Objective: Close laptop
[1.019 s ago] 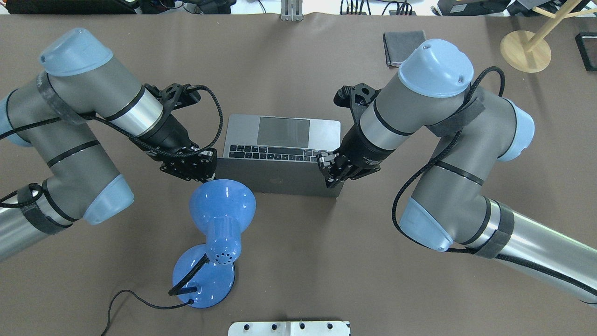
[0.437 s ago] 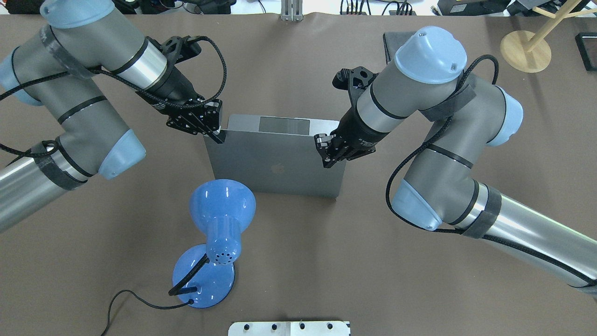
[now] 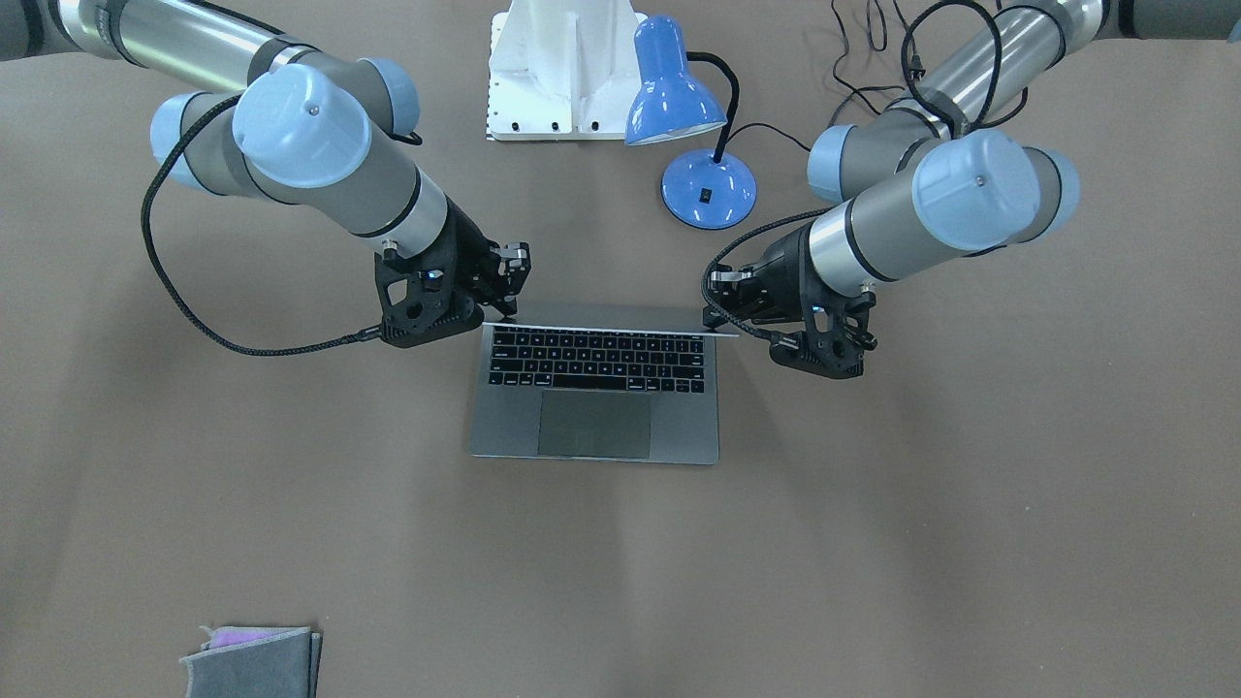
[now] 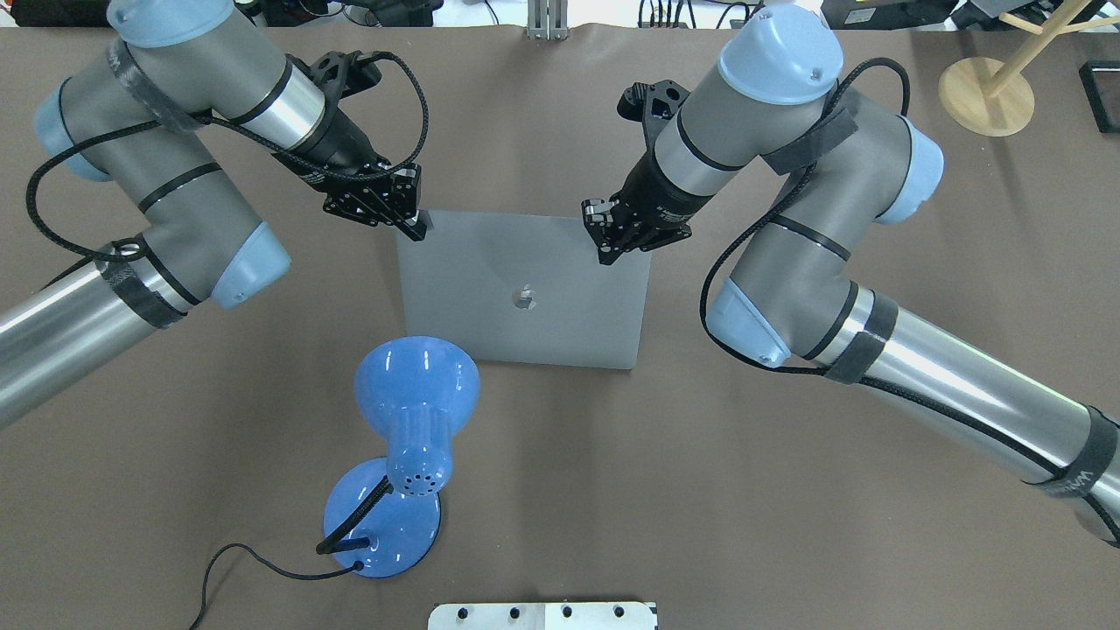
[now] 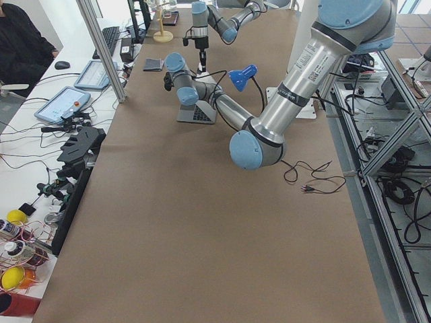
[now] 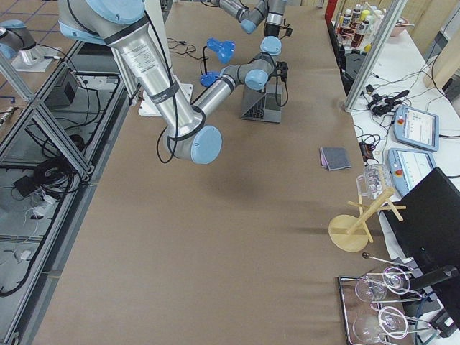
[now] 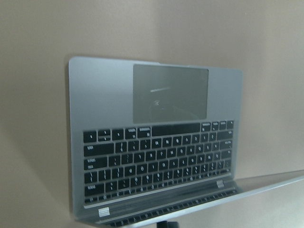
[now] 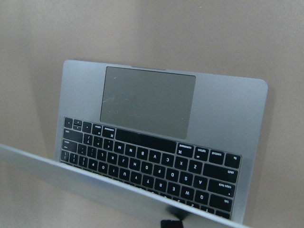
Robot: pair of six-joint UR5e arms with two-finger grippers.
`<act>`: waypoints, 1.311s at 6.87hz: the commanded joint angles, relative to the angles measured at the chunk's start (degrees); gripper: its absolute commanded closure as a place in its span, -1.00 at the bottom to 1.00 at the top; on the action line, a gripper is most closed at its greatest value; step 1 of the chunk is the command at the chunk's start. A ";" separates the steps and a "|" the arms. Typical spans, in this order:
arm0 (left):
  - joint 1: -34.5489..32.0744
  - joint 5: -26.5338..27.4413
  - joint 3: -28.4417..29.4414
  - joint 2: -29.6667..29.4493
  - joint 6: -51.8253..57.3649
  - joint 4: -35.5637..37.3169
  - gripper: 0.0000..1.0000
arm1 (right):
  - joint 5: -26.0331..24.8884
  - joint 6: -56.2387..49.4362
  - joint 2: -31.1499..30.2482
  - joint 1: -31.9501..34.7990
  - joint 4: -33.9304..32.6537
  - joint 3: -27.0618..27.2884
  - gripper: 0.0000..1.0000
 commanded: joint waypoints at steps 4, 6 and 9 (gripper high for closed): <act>5.13 10.99 10.44 -5.40 0.00 -4.25 1.00 | -3.38 -0.06 4.31 0.27 10.30 -14.49 1.00; 6.21 14.89 13.97 -6.11 0.00 -6.56 1.00 | -4.70 -0.06 6.61 -0.78 16.54 -23.20 1.00; 7.27 17.55 14.95 -6.73 0.00 -6.56 1.00 | -5.59 -0.06 7.23 -1.05 16.75 -24.29 1.00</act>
